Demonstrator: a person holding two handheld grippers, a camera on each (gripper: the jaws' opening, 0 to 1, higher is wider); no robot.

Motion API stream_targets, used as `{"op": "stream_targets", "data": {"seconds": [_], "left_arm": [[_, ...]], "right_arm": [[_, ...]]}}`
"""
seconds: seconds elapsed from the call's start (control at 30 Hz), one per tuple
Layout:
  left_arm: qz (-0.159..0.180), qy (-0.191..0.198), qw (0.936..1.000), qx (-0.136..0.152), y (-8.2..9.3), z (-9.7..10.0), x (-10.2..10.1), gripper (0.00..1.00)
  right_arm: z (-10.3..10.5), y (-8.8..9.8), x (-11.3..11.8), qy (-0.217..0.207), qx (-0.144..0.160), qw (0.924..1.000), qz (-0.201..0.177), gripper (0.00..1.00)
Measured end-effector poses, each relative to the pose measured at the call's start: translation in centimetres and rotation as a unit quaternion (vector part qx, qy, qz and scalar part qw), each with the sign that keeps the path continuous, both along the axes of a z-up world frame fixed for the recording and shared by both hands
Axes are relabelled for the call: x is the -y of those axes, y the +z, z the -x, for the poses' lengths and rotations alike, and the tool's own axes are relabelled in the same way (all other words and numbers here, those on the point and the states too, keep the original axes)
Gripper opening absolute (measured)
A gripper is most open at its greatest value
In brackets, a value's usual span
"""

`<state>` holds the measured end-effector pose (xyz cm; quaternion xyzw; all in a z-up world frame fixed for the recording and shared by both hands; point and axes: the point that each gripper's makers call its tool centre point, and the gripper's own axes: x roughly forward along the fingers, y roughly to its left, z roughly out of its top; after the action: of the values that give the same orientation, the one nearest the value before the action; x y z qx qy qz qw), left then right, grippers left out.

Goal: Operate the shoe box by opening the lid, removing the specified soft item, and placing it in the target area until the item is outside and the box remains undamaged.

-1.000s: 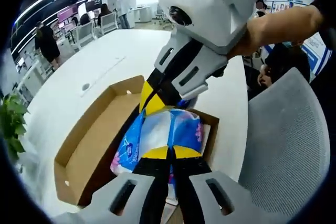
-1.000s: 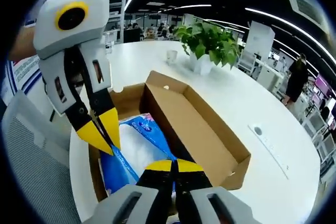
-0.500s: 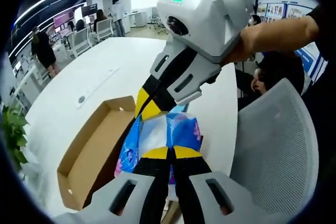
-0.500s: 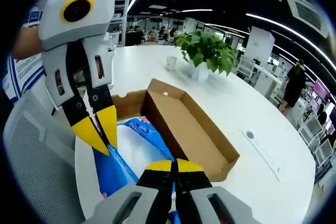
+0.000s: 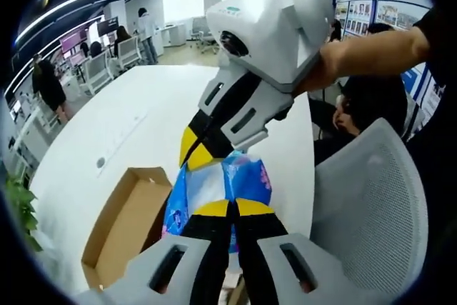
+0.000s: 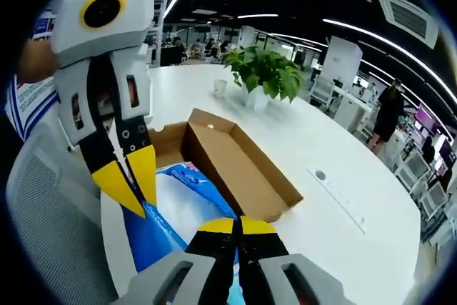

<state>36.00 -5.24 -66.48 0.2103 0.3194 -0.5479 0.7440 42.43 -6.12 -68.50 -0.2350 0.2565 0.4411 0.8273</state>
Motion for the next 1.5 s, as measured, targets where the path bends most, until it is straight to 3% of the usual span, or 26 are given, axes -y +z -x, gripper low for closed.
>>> {"op": "stream_targets", "data": {"seconds": [0.67,1.5], "left_arm": [[0.005,-0.05,0.9987,0.011,0.3,0.1,7.9,0.0],[0.003,-0.108,0.994,0.016,-0.3,-1.4,17.4,0.0]], "right_arm": [[-0.2,0.4,8.1,-0.06,0.006,0.9982,0.007,0.0],[-2.0,-0.1,18.1,-0.121,0.014,0.9923,0.024,0.0]]}}
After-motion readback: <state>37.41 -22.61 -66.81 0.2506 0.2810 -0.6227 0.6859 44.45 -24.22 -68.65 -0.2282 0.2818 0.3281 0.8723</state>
